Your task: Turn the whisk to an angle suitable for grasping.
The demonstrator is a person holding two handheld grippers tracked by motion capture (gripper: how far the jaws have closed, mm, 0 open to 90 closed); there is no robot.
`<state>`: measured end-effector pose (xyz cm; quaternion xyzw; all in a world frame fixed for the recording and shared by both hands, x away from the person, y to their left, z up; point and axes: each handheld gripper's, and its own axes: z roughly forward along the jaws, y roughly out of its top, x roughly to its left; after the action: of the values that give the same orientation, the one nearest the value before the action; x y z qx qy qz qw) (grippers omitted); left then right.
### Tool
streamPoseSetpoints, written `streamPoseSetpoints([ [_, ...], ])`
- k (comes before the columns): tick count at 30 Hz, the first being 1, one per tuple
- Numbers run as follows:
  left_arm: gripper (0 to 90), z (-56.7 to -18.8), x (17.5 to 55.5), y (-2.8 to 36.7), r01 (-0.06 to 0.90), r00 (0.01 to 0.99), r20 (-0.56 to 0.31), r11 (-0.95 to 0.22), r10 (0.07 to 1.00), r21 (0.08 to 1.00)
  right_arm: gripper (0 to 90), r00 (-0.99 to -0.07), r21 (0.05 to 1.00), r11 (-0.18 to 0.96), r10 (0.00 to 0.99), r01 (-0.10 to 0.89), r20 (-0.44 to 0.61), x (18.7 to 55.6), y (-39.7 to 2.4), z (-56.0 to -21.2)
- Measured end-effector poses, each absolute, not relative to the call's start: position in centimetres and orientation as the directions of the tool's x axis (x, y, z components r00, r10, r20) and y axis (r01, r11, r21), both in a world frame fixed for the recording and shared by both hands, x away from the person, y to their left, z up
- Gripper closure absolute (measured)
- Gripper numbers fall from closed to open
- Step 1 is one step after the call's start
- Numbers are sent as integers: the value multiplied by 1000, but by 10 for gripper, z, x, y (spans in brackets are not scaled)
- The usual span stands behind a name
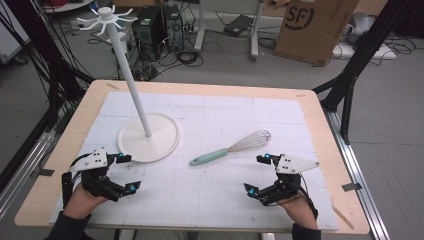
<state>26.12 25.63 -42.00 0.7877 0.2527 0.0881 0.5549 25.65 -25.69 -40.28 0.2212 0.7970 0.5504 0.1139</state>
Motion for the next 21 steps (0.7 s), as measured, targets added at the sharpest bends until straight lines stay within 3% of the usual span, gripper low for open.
streamPoseSetpoints([
  [12, 20, -421, 260, 258, 300, 856, -141, -257, 498, 919, 6, -893, 921, 311, 444, 234, 76, 260, -260, -401],
  [21, 20, -422, 261, 258, 304, 853, -138, -265, 503, 915, 6, -917, 891, 394, 395, 224, 56, 270, -258, -393],
])
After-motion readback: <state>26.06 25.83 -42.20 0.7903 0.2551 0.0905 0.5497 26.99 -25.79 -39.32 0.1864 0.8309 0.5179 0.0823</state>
